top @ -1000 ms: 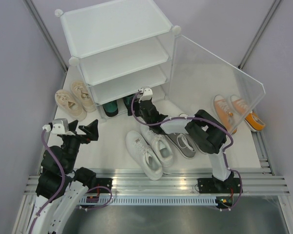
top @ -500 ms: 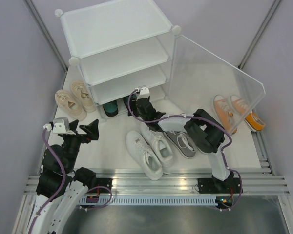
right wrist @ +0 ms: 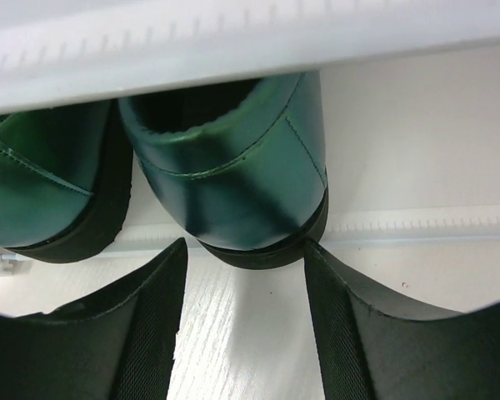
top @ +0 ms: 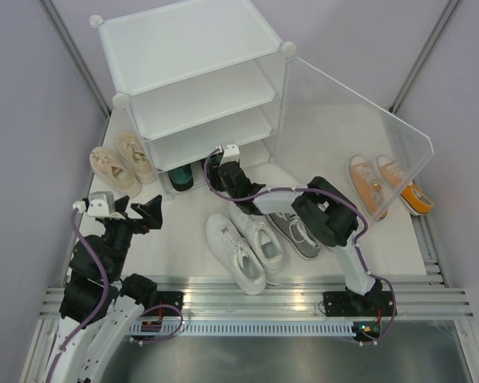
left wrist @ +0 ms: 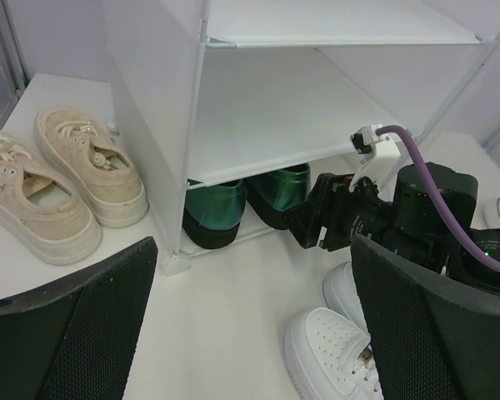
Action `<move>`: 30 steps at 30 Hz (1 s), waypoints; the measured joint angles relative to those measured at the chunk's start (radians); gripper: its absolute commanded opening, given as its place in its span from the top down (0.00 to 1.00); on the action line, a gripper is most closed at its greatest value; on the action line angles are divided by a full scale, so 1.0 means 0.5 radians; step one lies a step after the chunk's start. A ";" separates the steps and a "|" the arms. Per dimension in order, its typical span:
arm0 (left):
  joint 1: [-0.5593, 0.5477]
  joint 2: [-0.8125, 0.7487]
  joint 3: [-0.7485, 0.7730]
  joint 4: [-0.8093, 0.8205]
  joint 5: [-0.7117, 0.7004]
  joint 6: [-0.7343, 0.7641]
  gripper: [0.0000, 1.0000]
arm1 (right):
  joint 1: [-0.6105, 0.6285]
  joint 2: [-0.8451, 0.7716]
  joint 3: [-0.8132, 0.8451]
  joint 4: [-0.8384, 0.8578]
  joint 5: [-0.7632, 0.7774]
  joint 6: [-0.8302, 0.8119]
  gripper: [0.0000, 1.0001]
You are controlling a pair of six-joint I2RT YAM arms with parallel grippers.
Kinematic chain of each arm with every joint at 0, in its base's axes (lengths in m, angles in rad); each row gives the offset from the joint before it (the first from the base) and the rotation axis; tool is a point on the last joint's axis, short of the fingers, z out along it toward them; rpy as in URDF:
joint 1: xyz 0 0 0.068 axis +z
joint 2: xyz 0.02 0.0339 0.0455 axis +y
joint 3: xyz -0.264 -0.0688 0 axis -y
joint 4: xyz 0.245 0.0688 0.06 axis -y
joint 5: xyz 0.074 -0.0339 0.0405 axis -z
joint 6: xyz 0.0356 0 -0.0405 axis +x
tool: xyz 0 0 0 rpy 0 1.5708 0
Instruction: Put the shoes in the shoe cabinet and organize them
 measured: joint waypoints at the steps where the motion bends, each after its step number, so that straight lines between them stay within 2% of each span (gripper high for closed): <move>1: 0.000 0.002 0.000 -0.001 0.000 0.000 0.00 | 0.000 0.002 0.004 -0.002 0.000 -0.003 0.40; 13: 0.000 0.016 0.000 0.000 0.001 0.000 0.00 | 0.000 0.072 0.124 -0.022 -0.089 -0.019 0.43; 30: 0.000 0.017 0.000 0.000 0.001 0.000 0.01 | -0.013 0.074 0.101 0.040 -0.192 0.015 0.44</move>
